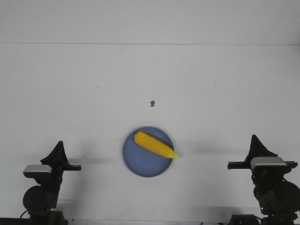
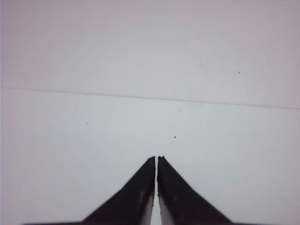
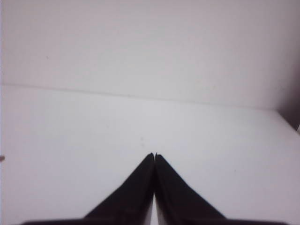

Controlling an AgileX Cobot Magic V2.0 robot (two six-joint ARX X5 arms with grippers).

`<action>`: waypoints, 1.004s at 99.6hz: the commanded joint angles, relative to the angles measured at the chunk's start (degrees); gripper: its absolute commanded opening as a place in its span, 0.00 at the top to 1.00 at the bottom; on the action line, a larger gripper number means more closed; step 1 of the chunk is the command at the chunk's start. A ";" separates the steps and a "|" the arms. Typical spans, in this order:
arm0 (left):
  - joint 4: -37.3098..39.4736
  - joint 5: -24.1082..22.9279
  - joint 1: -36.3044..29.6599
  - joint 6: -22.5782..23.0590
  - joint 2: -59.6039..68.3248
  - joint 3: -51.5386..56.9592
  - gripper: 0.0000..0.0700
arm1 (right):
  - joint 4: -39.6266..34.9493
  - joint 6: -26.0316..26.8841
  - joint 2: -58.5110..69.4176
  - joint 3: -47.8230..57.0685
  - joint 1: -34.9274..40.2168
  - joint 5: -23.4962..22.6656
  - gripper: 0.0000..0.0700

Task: Place corn on plate with both arms

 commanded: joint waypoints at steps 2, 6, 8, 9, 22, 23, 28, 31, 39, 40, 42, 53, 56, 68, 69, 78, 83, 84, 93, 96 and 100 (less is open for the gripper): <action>0.55 -0.09 0.00 -0.39 -0.07 -1.11 0.98 | 2.84 0.26 -2.73 -2.67 0.04 0.17 1.00; 0.55 -0.09 0.00 -0.39 -0.07 -1.11 0.98 | 5.14 0.26 -4.50 -4.81 0.04 0.09 1.00; 0.57 -0.07 0.00 -0.39 -0.07 -1.11 0.98 | 6.43 0.28 -5.40 -5.99 0.04 0.04 1.00; 0.55 -0.09 0.00 -0.39 -0.07 -1.11 0.98 | 7.04 0.31 -5.84 -6.56 0.04 0.00 1.00; 0.55 -0.07 0.00 -0.39 -0.07 -1.11 0.98 | 14.91 0.42 -11.19 -14.21 0.04 -0.22 1.00; 0.55 -0.07 0.00 -0.39 -0.07 -1.11 0.98 | 15.39 0.42 -11.54 -14.78 0.04 -0.22 1.00; 0.55 -0.07 0.00 -0.39 -0.07 -1.11 0.98 | 17.53 0.42 -13.29 -17.29 0.04 -0.24 1.00; 0.55 -0.09 0.00 -0.39 -0.07 -1.11 0.98 | 18.82 0.48 -14.21 -18.75 0.07 -0.24 1.00; 0.55 -0.07 0.00 -0.39 -0.07 -1.11 0.98 | 21.31 0.87 -15.78 -22.23 0.07 -0.24 1.00; 0.55 -0.07 0.00 -0.39 -0.07 -1.11 0.98 | 21.77 0.96 -15.82 -22.62 0.07 -0.24 1.00; 0.55 -0.09 0.00 -0.39 -0.07 -1.11 0.98 | 22.49 1.25 -15.82 -23.37 0.07 -0.24 1.00; 0.55 -0.07 0.00 -0.37 -0.07 -1.11 0.98 | 26.25 2.80 -15.82 -27.12 0.07 -0.24 1.00; 0.55 -0.07 0.00 -0.39 -0.04 -1.11 0.98 | 27.80 3.37 -15.82 -28.35 0.09 -0.20 1.00; 0.55 -0.07 0.02 -0.37 -0.04 -1.11 0.98 | 31.56 4.00 -15.82 -31.82 0.11 -0.26 1.00; 0.55 -0.09 0.02 -0.37 -0.04 -1.11 0.98 | 31.32 4.02 -15.82 -31.82 0.11 -0.24 1.00; 0.55 -0.09 0.00 -0.37 -0.04 -1.11 0.98 | 30.23 3.89 -15.82 -31.82 0.11 -0.22 1.00; 0.55 -0.07 0.00 -0.39 -0.04 -1.11 0.98 | 30.29 3.78 -15.82 -31.82 0.11 -0.22 1.00; 0.55 -0.07 0.00 -0.39 -0.04 -1.11 0.98 | 30.29 3.80 -15.82 -31.82 0.11 -0.24 1.00; 0.55 -0.09 0.00 -0.39 -0.04 -1.11 0.98 | 30.29 3.82 -15.82 -31.82 0.11 -0.26 1.00; 0.55 -0.07 0.00 -0.39 -0.04 -1.11 0.98 | 30.29 3.82 -15.82 -31.82 0.11 -0.26 1.00; 0.55 -0.07 0.00 -0.39 -0.04 -1.11 0.98 | 30.27 3.82 -15.82 -31.82 0.11 -0.24 1.00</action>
